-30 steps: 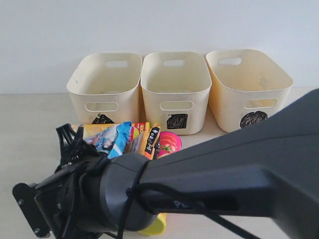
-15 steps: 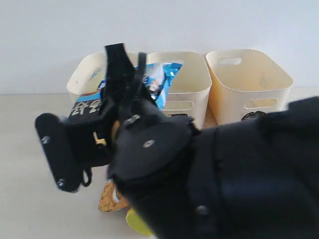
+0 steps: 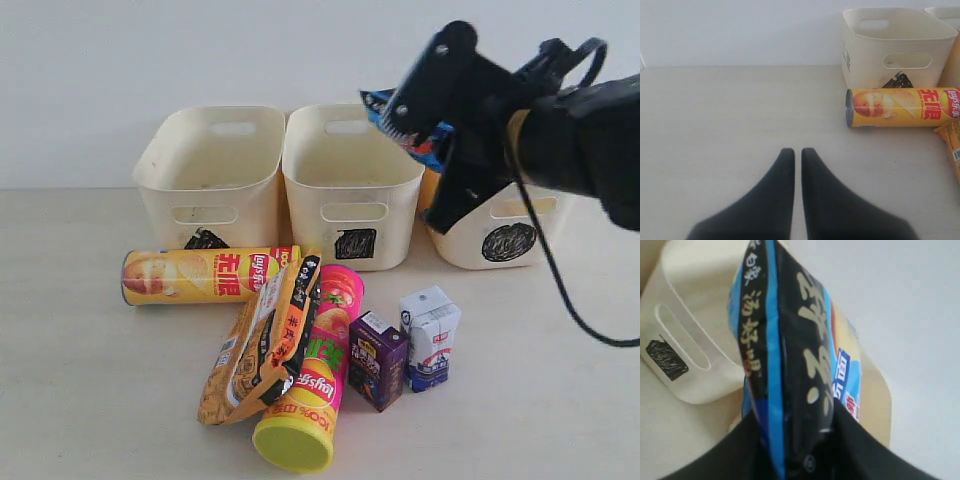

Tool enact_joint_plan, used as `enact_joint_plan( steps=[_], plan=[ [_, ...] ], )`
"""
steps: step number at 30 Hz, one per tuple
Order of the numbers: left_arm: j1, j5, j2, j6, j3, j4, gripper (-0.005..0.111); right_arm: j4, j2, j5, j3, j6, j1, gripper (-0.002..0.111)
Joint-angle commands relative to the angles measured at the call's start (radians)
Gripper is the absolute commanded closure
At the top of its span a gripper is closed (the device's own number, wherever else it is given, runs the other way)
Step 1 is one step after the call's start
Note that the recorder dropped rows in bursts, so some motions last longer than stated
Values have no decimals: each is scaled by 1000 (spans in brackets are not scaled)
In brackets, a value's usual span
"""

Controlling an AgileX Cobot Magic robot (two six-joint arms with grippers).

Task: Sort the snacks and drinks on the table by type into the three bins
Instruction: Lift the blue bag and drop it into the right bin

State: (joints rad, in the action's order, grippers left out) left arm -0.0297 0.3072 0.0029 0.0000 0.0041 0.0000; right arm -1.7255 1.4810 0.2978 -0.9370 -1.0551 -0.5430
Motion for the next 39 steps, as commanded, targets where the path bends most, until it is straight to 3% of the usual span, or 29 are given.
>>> enact_joint_plan(
  steps=[1,8,11,18,26,29,35,37,39],
  plan=[
    [0,-14,-3,-9,-4,-7,102,-19,-14,-136,-46,-109,159,108],
    [0,-14,-3,-9,-4,-7,102,-19,120,-243,-247,-213,303,108],
    [0,-14,-3,-9,-4,-7,102,-19,248,-261,-360,-408,338,108],
    [0,-14,-3,-9,-4,-7,102,-19,431,-214,-504,-572,353,108],
    [0,-14,-3,-9,-4,-7,102,-19,530,-189,-569,-600,353,106],
    [0,-14,-3,-9,-4,-7,102,-19,544,-185,-571,-595,353,88],
    [0,-14,-3,-9,-4,-7,102,-19,545,-147,-571,-593,353,34],
    [0,-14,-3,-9,-4,-7,102,-19,545,-125,-571,-593,353,25],
    [0,-14,-3,-9,-4,-7,102,-19,541,-120,-571,-593,353,23]
  ],
)
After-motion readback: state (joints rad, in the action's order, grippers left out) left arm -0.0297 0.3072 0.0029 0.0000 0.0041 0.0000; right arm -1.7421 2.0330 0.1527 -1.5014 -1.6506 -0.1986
